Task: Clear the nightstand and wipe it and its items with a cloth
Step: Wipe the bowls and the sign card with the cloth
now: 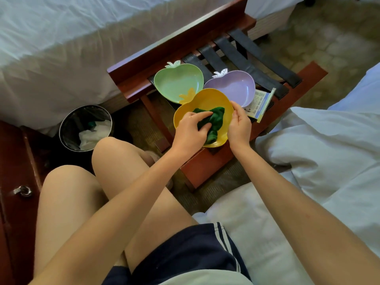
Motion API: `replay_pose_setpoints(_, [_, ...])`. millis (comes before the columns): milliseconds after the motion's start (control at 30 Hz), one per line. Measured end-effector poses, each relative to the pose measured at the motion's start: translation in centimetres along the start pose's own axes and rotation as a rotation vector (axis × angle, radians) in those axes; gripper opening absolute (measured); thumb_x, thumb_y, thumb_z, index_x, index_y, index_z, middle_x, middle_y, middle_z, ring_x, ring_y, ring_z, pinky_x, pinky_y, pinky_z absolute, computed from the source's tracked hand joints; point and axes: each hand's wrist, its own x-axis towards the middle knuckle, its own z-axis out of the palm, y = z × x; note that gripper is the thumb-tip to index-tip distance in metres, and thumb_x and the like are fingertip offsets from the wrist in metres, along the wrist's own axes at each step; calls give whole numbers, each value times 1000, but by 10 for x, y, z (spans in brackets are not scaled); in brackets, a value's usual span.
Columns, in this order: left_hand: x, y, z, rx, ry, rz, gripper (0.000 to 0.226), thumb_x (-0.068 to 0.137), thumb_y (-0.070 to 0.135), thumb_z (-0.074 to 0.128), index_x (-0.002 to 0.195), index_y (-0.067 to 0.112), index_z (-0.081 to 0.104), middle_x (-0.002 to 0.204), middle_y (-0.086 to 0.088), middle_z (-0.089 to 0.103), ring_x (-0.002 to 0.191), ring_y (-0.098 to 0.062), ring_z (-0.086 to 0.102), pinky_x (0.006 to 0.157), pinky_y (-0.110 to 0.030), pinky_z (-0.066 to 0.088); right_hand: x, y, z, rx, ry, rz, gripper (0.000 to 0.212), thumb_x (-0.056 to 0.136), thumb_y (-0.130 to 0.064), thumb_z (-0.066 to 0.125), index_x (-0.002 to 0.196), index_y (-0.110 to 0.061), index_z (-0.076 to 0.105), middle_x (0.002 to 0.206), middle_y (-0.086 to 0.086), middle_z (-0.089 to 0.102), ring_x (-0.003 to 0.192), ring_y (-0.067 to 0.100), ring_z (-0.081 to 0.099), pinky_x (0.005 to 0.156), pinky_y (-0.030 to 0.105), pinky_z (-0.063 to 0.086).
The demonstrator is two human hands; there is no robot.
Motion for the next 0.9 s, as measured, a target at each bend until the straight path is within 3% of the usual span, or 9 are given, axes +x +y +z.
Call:
replay_pose_setpoints(100, [10, 12, -3, -38, 24, -16, 35, 90, 17, 59, 125, 20, 61, 114, -6, 60, 107, -17, 54, 89, -20, 38, 16, -3, -4, -27, 82, 38, 36, 102, -10, 32, 133, -8, 51, 133, 7, 55, 123, 19, 48, 87, 10, 32])
replay_pose_setpoints(233, [22, 18, -7, -248, -11, -169, 33, 91, 14, 59, 123, 16, 62, 119, -3, 64, 110, -16, 58, 97, -32, 47, 43, -5, -12, -66, 196, 60, 39, 103, -10, 28, 135, -10, 49, 134, 6, 54, 123, 19, 48, 81, 9, 30])
replay_pose_setpoints(433, [31, 12, -12, -336, -30, -296, 31, 91, 15, 60, 122, 19, 63, 110, 0, 65, 101, -16, 63, 92, -36, 51, 82, -11, -14, -170, 165, 73, 39, 103, -11, 25, 139, -7, 42, 140, 8, 48, 129, 18, 43, 86, 9, 28])
replay_pose_setpoints(533, [33, 7, -15, -394, -87, -338, 30, 93, 13, 58, 122, 20, 63, 104, 0, 66, 97, -16, 65, 88, -33, 53, 93, -8, -14, -256, 164, 67, 38, 103, -9, 26, 135, -8, 45, 137, 10, 49, 123, 19, 46, 78, 8, 26])
replay_pose_setpoints(767, [39, -3, -19, -442, -105, -398, 31, 93, 13, 58, 124, 19, 61, 108, -1, 64, 97, -16, 64, 84, -29, 52, 102, -2, -14, -441, 139, 130, 36, 103, -14, 27, 134, -10, 46, 138, 9, 40, 110, 24, 53, 76, 24, 35])
replay_pose_setpoints(900, [42, -7, -18, -451, -96, -411, 32, 92, 14, 59, 123, 20, 61, 114, 0, 63, 100, -16, 64, 88, -32, 52, 97, 1, -13, -543, 128, 108, 37, 102, -17, 31, 137, -12, 41, 139, 10, 35, 113, 25, 49, 74, 29, 36])
